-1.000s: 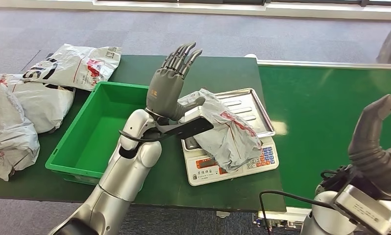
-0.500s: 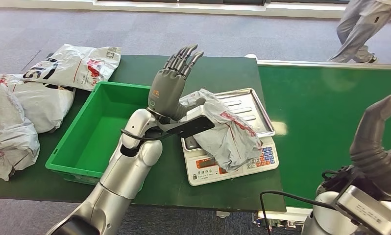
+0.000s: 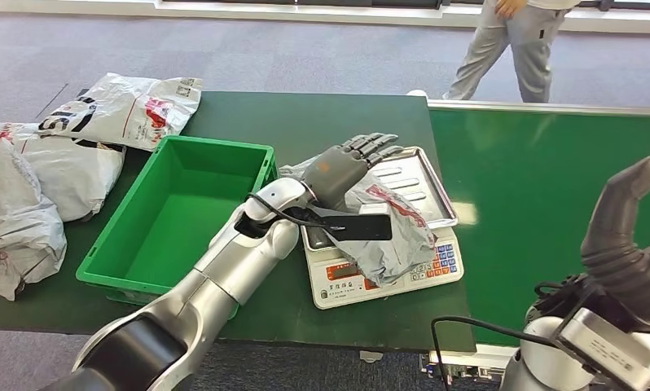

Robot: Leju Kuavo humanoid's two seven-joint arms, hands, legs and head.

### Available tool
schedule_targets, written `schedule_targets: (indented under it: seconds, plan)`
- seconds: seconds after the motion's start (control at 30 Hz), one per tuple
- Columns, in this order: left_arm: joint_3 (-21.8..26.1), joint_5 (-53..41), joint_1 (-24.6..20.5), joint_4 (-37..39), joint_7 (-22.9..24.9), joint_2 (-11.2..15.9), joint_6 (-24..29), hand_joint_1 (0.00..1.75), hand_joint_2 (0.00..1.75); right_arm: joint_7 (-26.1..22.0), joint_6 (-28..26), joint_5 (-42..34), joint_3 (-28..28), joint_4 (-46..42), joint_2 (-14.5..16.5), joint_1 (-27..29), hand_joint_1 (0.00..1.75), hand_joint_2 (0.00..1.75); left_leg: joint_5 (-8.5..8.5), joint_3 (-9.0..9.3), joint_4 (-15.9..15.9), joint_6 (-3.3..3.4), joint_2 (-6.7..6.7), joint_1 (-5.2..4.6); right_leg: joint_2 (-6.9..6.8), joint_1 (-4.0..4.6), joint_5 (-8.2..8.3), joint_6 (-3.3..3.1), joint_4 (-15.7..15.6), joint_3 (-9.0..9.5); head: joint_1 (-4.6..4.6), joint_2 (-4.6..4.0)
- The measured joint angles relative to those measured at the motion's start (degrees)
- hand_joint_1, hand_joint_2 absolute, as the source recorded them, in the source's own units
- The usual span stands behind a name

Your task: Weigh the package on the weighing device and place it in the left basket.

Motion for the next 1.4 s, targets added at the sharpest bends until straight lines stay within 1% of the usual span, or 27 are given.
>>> schedule_targets:
  seconds: [0.2,0.47,0.87,1.4]
  plan:
    - [-2.3,1.6,-2.8,9.9,-2.6,-2.0,-3.4,0.0,1.75,-0.3,0.0,-0.2,-1.0,0.0,0.0,0.0,0.0,1.75,-0.01,-0.02,0.0,0.0,-0.01,0.0,0.0,0.0,-0.01,0.0,0.0,-0.01,-0.01,0.0]
    - [-3.8,2.1,-4.2,16.1,-3.3,-3.8,-4.5,0.0,1.75,-1.2,0.0,-0.9,-2.3,0.0,0.0,0.0,0.0,1.75,-0.01,-0.03,0.0,0.0,-0.01,0.0,-0.01,0.0,-0.01,0.0,0.0,-0.01,-0.01,0.0]
    - [-4.4,2.3,-4.9,19.0,-3.3,-4.5,-4.6,0.0,1.75,-1.9,0.0,-1.2,-3.1,0.0,0.0,0.0,0.0,1.75,0.0,-0.03,0.0,0.0,-0.01,0.0,-0.01,0.0,-0.01,0.0,0.0,-0.01,0.0,0.0]
    - [-4.5,2.4,-5.0,20.0,-3.3,-4.8,-4.8,0.0,1.75,-2.3,0.0,-1.7,-3.3,0.0,0.0,0.0,0.0,1.75,0.0,-0.03,0.0,0.0,-0.01,0.0,-0.01,0.0,-0.01,0.0,0.0,-0.01,0.0,0.0]
